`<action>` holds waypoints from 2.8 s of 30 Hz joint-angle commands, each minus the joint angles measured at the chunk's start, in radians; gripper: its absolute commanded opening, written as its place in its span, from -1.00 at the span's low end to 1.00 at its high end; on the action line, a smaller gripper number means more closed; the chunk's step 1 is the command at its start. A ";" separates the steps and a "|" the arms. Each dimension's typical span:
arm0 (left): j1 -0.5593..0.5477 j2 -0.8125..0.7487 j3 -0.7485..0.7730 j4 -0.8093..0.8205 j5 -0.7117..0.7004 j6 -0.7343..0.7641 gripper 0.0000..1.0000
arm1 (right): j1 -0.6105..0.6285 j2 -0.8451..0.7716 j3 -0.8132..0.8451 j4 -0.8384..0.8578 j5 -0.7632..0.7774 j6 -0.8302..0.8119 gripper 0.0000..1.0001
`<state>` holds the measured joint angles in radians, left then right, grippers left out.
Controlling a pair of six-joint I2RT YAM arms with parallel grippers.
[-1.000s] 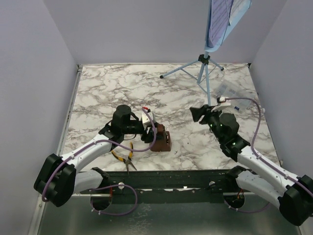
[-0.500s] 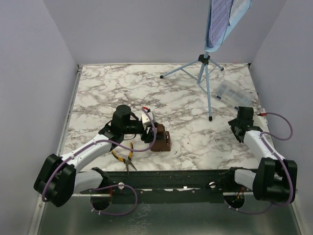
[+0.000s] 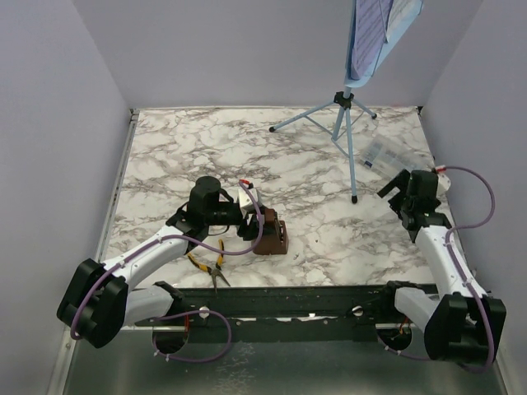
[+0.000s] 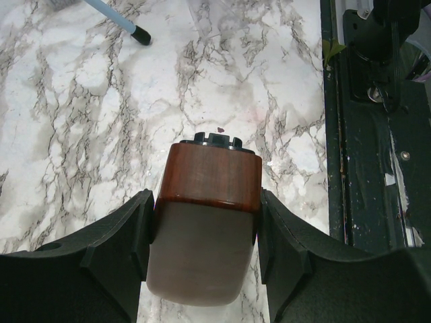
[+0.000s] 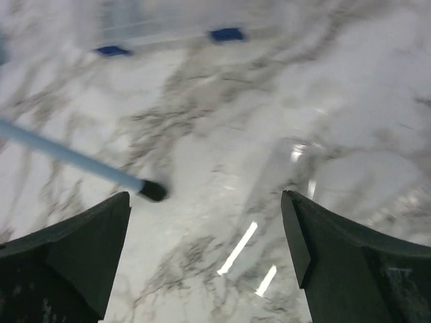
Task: Set up the instrument practice props
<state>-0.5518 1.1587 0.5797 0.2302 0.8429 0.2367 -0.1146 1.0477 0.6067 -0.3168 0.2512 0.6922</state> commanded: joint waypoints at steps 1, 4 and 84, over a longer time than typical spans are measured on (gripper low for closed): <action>0.010 0.011 0.014 -0.027 -0.035 0.058 -1.00 | 0.078 -0.101 0.032 0.153 -0.374 -0.290 0.99; 0.010 0.012 0.011 -0.023 -0.033 0.056 -1.00 | 0.244 -0.135 -0.025 0.353 -0.612 -0.404 0.99; -0.006 0.034 0.010 -0.011 0.002 0.044 -1.00 | 0.682 0.346 0.000 1.086 -1.303 -0.842 -0.83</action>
<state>-0.5510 1.1728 0.5838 0.2436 0.8562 0.2295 0.5552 1.4357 0.5529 0.7128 -1.0458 -0.1795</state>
